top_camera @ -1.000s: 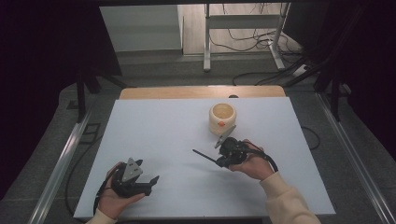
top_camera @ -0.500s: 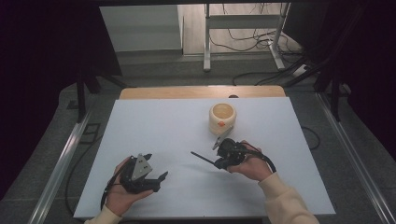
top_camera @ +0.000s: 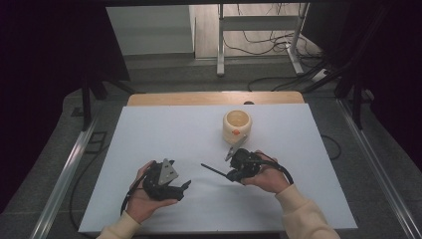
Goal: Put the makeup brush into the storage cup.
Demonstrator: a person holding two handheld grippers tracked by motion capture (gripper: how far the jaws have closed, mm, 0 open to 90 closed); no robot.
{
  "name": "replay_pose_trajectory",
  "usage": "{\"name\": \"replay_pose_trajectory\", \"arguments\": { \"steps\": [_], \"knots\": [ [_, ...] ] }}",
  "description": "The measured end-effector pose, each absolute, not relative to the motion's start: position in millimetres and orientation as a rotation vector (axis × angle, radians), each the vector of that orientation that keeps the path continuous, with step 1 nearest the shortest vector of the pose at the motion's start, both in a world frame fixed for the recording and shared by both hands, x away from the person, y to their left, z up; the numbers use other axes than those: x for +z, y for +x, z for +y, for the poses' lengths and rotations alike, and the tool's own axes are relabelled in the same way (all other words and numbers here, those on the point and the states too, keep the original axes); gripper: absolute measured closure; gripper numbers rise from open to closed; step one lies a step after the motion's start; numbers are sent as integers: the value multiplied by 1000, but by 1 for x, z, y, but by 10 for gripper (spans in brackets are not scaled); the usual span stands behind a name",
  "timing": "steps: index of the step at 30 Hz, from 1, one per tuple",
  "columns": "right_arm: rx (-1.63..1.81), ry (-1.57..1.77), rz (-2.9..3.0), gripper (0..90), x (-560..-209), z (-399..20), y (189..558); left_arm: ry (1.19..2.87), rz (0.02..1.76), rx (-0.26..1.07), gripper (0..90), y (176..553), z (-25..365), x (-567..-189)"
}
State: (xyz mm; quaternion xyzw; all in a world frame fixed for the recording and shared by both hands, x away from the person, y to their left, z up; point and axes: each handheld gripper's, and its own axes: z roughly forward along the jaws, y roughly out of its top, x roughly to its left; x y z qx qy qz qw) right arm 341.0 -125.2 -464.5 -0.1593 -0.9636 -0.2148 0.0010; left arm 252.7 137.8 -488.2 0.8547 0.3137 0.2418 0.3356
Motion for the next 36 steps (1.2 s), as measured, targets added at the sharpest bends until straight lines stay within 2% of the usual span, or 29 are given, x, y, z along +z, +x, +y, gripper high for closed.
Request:
{"name": "replay_pose_trajectory", "arguments": {
  "steps": [23, 36],
  "knots": [
    [-666, -481, -3026, 838, -465, -121, 340, 2287, 746, 628, 184, 265, 117, -492],
    [-656, -468, -3017, 838, -467, -117, 339, 2361, 641, 633, 234, 277, 92, -497]
  ]
}}
